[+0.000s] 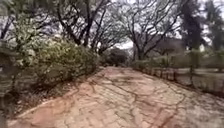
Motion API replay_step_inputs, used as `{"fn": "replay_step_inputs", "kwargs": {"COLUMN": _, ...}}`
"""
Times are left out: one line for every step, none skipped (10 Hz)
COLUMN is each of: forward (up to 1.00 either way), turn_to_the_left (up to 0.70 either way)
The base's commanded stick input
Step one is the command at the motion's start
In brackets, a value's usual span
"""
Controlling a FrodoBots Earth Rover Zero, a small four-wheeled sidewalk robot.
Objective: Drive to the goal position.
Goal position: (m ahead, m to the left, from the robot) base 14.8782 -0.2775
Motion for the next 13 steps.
{"fn": "replay_step_inputs", "kwargs": {"forward": 0.70, "turn_to_the_left": 0.00}}
{"fn": "replay_step_inputs", "kwargs": {"forward": 0.70, "turn_to_the_left": 0.00}}
{"fn": "replay_step_inputs", "kwargs": {"forward": 0.70, "turn_to_the_left": 0.00}}
{"fn": "replay_step_inputs", "kwargs": {"forward": 0.70, "turn_to_the_left": 0.00}}
{"fn": "replay_step_inputs", "kwargs": {"forward": 0.70, "turn_to_the_left": 0.00}}
{"fn": "replay_step_inputs", "kwargs": {"forward": 0.70, "turn_to_the_left": 0.00}}
{"fn": "replay_step_inputs", "kwargs": {"forward": 0.70, "turn_to_the_left": 0.00}}
{"fn": "replay_step_inputs", "kwargs": {"forward": 0.70, "turn_to_the_left": 0.00}}
{"fn": "replay_step_inputs", "kwargs": {"forward": 0.70, "turn_to_the_left": 0.00}}
{"fn": "replay_step_inputs", "kwargs": {"forward": 0.70, "turn_to_the_left": 0.00}}
{"fn": "replay_step_inputs", "kwargs": {"forward": 0.70, "turn_to_the_left": 0.00}}
{"fn": "replay_step_inputs", "kwargs": {"forward": 0.70, "turn_to_the_left": 0.00}}
{"fn": "replay_step_inputs", "kwargs": {"forward": 0.70, "turn_to_the_left": 0.00}}
